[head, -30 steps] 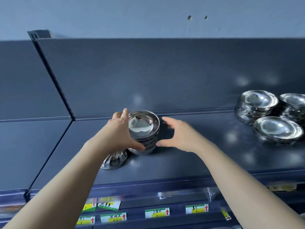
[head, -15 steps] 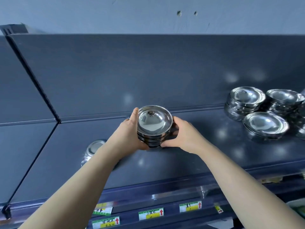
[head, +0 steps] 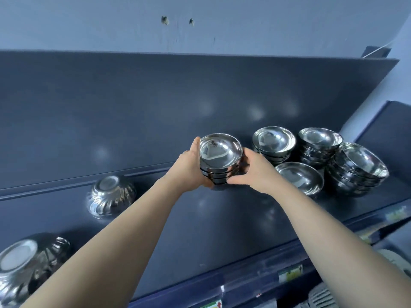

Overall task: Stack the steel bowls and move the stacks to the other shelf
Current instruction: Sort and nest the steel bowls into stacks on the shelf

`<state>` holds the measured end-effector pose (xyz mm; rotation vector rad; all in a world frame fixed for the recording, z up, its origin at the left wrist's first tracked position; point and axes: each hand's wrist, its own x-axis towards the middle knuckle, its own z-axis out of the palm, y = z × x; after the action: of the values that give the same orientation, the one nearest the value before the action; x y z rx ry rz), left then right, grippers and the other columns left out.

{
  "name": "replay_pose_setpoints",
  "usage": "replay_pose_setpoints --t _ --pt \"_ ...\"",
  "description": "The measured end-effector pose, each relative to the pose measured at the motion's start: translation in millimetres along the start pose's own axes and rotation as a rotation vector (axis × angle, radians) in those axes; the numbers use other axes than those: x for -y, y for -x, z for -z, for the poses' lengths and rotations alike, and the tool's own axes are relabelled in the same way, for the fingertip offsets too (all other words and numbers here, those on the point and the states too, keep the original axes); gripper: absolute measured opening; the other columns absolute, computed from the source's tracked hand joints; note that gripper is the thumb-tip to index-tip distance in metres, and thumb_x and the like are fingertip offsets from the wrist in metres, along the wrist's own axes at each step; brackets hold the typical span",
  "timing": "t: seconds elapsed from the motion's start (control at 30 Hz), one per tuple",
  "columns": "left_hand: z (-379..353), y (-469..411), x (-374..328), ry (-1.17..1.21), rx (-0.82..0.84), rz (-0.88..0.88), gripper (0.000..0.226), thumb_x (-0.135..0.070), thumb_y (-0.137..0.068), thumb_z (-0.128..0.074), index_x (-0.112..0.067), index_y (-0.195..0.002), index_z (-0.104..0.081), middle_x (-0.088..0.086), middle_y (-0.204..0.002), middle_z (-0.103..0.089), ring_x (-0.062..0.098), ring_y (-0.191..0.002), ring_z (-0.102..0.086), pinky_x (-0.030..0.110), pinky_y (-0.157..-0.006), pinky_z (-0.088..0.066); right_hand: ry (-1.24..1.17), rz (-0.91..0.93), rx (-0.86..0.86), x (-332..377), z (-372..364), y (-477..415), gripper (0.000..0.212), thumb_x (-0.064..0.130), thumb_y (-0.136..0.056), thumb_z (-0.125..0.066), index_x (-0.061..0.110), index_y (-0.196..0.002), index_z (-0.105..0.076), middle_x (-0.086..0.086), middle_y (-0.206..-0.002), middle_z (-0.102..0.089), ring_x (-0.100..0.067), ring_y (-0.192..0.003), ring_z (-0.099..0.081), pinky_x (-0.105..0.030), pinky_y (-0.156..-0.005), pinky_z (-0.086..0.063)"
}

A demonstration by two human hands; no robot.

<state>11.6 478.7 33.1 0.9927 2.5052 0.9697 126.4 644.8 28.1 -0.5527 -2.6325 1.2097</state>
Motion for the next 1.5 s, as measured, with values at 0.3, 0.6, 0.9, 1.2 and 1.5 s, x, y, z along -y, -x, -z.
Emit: replay_pose_setpoints --t 0.3,0.6,0.9,1.2,1.5 --pt "-12 -31 -2 -0.055 0.013 0.053 0.131 -0.024 -0.057 -0.09 -0.026 -0.151 0.002 0.01 -0.13 -0.05 0.023 -0.104 -0.052 0.031 -0.074 -0.045 0.076 -0.038 0.005 -20 -3 -28 0.076 0.031 -0.064 -0.087 0.029 -0.131 -0.049 0.013 -0.115 -0.065 -0.008 -0.105 -0.062 -0.033 -0.099 -0.049" --pt "10 11 -1 -0.332 -0.101 -0.032 0.066 -0.036 -0.079 -0.072 -0.009 -0.129 -0.037 0.008 -0.111 -0.052 0.027 -0.099 -0.053 0.03 -0.072 -0.039 0.371 -0.03 -0.177 7 -3 10 0.073 0.036 -0.078 -0.078 0.016 -0.139 -0.041 -0.003 -0.135 -0.049 -0.023 -0.127 -0.047 -0.033 -0.099 -0.04" --pt "59 90 48 -0.551 -0.226 0.006 0.037 -0.046 -0.082 -0.063 -0.014 -0.096 -0.05 0.001 -0.091 -0.053 0.022 -0.086 -0.051 0.03 -0.064 -0.034 0.502 0.188 -0.08 76 -57 39 0.061 0.041 -0.088 -0.066 0.014 -0.139 -0.046 0.001 -0.138 -0.052 -0.019 -0.127 -0.046 -0.028 -0.1 -0.037" --pt "111 114 144 -0.504 -0.102 0.296 0.072 -0.051 -0.061 -0.082 -0.013 -0.111 -0.048 0.005 -0.112 -0.056 0.027 -0.105 -0.054 0.033 -0.078 -0.044 0.389 0.157 0.26 116 -145 11 0.079 0.043 -0.087 -0.068 0.021 -0.152 -0.03 0.003 -0.158 -0.031 -0.017 -0.145 -0.029 -0.033 -0.112 -0.03" --pt "111 83 174 -0.357 0.025 0.367 0.049 -0.036 -0.057 -0.087 -0.017 -0.074 -0.045 -0.001 -0.072 -0.055 0.016 -0.058 -0.049 0.026 -0.051 -0.036 0.295 0.09 0.381 125 -198 -27 0.035 0.027 -0.074 -0.081 0.022 -0.092 -0.052 0.005 -0.096 -0.06 -0.02 -0.083 -0.056 -0.026 -0.051 -0.039"
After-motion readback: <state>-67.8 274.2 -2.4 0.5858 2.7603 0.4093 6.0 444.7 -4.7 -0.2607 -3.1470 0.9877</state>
